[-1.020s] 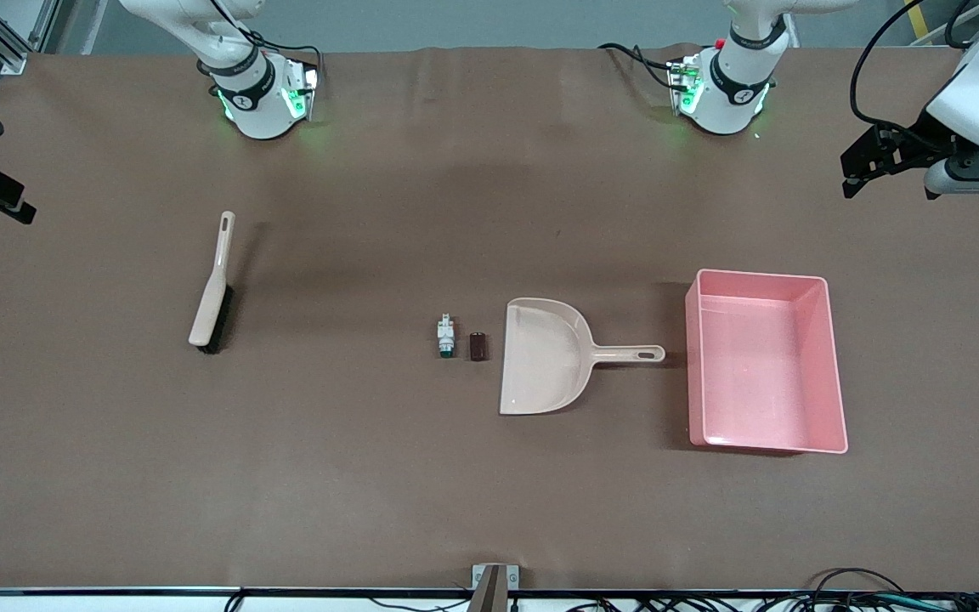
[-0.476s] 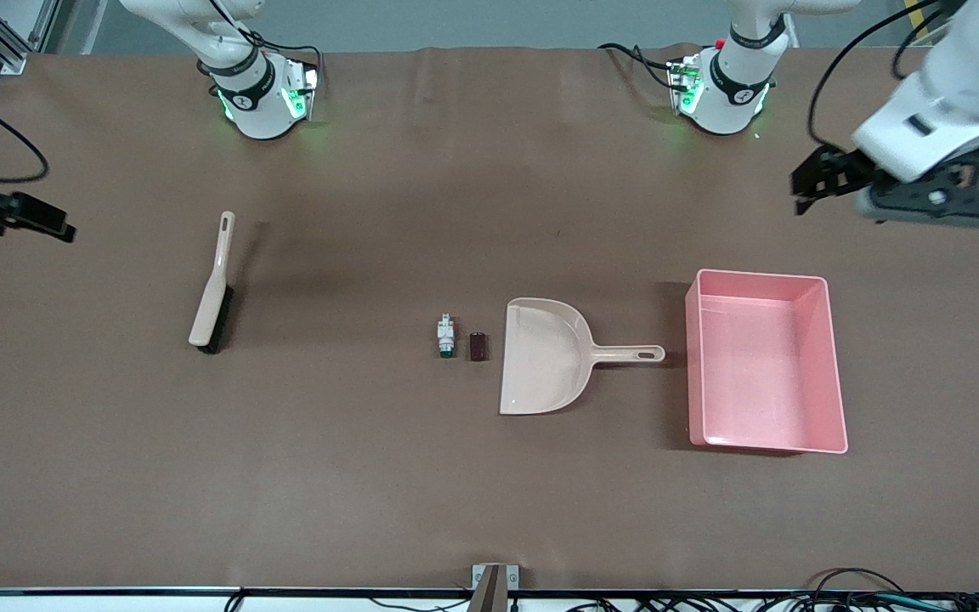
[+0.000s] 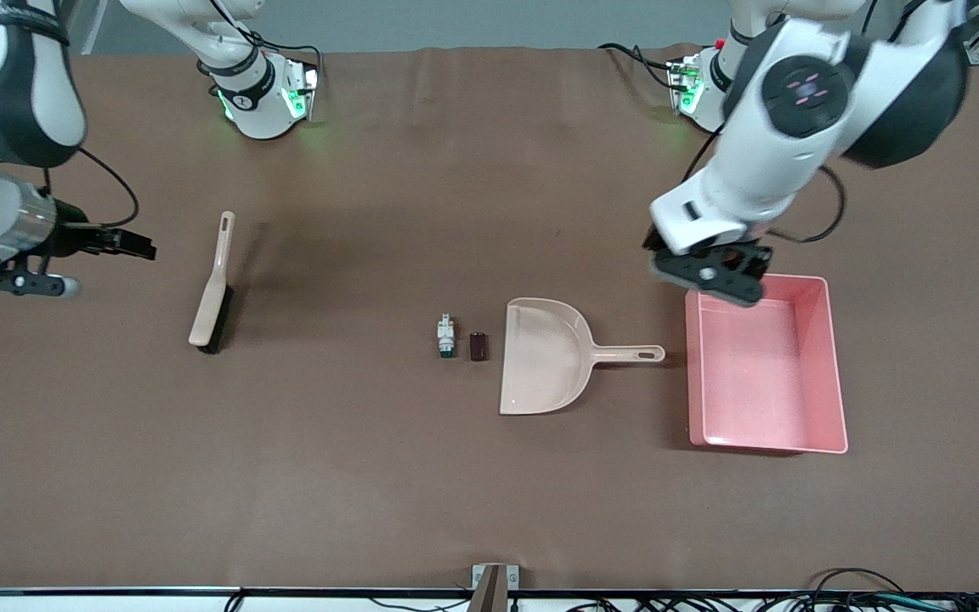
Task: Clean e-waste and dump in bin
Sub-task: 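Move the left gripper to the dustpan while the right gripper nears the brush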
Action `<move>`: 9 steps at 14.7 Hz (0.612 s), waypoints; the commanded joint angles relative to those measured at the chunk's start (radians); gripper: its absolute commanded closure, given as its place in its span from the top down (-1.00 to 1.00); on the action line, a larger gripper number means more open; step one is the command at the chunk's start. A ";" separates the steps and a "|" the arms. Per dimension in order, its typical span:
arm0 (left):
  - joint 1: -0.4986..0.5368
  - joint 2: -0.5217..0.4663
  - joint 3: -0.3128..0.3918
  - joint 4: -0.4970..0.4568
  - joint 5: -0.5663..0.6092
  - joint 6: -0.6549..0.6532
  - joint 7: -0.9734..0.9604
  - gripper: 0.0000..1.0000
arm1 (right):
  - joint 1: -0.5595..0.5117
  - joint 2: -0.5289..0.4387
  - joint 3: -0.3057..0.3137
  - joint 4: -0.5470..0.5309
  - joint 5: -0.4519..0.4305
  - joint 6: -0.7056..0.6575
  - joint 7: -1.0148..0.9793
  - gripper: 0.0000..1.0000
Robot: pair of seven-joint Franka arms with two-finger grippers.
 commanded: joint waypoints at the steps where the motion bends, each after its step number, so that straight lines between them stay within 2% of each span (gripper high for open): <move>1: -0.032 0.078 -0.006 0.031 0.044 0.042 0.013 1.00 | -0.005 -0.090 0.005 -0.211 0.012 0.155 -0.009 1.00; 5: -0.035 0.165 -0.026 0.032 0.057 0.126 0.169 1.00 | 0.002 -0.081 0.006 -0.368 0.014 0.353 -0.009 1.00; 9: -0.035 0.233 -0.026 0.032 0.105 0.189 0.398 0.98 | 0.021 -0.037 0.006 -0.440 0.022 0.490 -0.006 1.00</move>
